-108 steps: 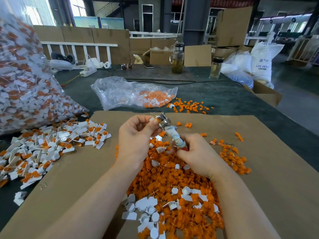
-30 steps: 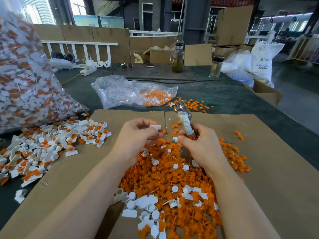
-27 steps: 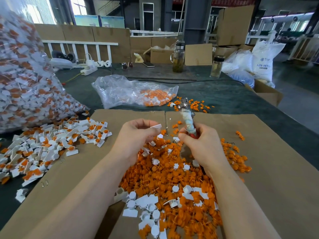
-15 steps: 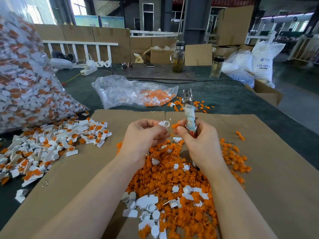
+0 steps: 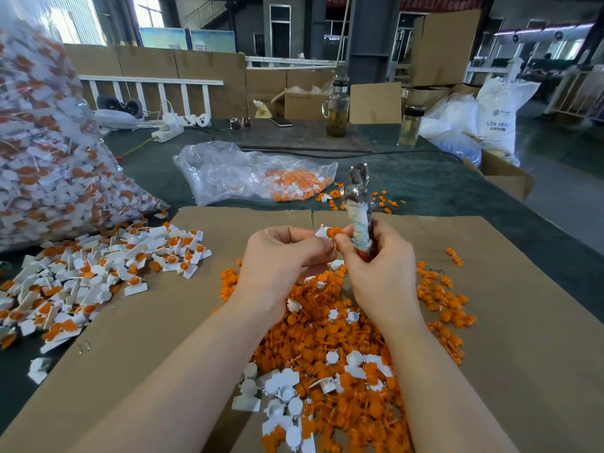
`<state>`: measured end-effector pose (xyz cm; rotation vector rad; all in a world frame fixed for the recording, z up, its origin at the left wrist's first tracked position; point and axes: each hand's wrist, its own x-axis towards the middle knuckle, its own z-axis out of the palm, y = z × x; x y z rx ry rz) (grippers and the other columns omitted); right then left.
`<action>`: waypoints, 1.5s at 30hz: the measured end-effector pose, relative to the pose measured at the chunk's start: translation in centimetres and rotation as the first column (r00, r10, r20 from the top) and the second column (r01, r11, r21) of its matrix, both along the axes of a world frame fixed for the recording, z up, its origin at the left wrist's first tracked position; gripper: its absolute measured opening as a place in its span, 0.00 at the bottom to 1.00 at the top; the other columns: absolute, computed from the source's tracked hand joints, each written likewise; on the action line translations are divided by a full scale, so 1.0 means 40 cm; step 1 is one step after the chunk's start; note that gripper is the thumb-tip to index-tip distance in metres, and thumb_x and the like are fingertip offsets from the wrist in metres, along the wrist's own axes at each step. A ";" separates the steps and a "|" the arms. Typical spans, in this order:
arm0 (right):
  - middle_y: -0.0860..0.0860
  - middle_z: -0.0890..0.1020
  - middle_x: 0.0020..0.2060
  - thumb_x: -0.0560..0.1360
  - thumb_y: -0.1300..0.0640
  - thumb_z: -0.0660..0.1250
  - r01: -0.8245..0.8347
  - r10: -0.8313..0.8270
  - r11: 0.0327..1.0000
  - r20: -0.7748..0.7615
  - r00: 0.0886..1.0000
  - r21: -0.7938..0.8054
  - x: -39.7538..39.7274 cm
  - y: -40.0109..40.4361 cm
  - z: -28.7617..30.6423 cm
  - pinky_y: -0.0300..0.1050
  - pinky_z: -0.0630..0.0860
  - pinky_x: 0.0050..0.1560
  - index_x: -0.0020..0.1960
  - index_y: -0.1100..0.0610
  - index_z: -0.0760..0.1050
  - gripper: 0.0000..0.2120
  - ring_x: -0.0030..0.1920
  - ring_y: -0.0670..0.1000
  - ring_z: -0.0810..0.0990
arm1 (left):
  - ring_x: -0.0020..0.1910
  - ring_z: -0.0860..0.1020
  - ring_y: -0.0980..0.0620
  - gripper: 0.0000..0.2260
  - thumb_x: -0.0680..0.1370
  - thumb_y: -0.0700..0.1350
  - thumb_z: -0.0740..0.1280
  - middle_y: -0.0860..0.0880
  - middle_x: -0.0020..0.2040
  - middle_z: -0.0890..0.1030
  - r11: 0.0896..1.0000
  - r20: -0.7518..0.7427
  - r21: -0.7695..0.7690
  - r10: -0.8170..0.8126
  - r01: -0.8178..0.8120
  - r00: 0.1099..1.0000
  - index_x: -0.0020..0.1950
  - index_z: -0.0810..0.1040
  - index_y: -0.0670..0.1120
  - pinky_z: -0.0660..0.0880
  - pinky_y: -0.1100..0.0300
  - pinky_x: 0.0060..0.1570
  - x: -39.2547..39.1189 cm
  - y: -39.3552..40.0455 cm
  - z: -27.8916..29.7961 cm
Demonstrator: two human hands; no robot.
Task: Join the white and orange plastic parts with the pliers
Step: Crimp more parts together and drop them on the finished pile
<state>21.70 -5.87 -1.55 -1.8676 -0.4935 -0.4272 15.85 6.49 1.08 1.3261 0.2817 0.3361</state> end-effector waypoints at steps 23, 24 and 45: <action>0.53 0.73 0.32 0.72 0.53 0.70 0.644 -0.762 0.558 -0.015 0.648 -0.523 0.099 -0.173 -0.007 0.47 0.73 0.34 0.46 0.54 0.69 0.10 0.34 0.58 0.76 | 0.36 0.85 0.53 0.05 0.74 0.33 0.73 0.46 0.37 0.86 0.983 -0.047 0.045 0.177 -0.175 0.983 0.47 0.82 0.41 0.82 0.64 0.37 0.007 0.041 -0.012; 0.54 0.73 0.32 0.72 0.53 0.70 0.647 -0.776 0.543 -0.025 0.630 -0.536 0.103 -0.177 -0.009 0.47 0.72 0.33 0.45 0.54 0.69 0.11 0.35 0.59 0.75 | 0.37 0.85 0.52 0.05 0.74 0.34 0.73 0.46 0.38 0.86 0.983 -0.048 0.049 0.180 -0.177 0.983 0.48 0.82 0.41 0.81 0.64 0.36 0.007 0.043 -0.013; 0.43 0.72 0.43 0.70 0.57 0.70 0.093 -0.002 0.620 0.117 0.993 -0.779 0.065 -0.021 -0.055 0.41 0.68 0.35 0.55 0.49 0.77 0.14 0.44 0.48 0.76 | 0.37 0.85 0.52 0.02 0.75 0.37 0.73 0.47 0.37 0.86 0.954 -0.013 -0.001 0.298 -0.298 0.954 0.45 0.82 0.43 0.81 0.65 0.37 0.013 0.057 -0.017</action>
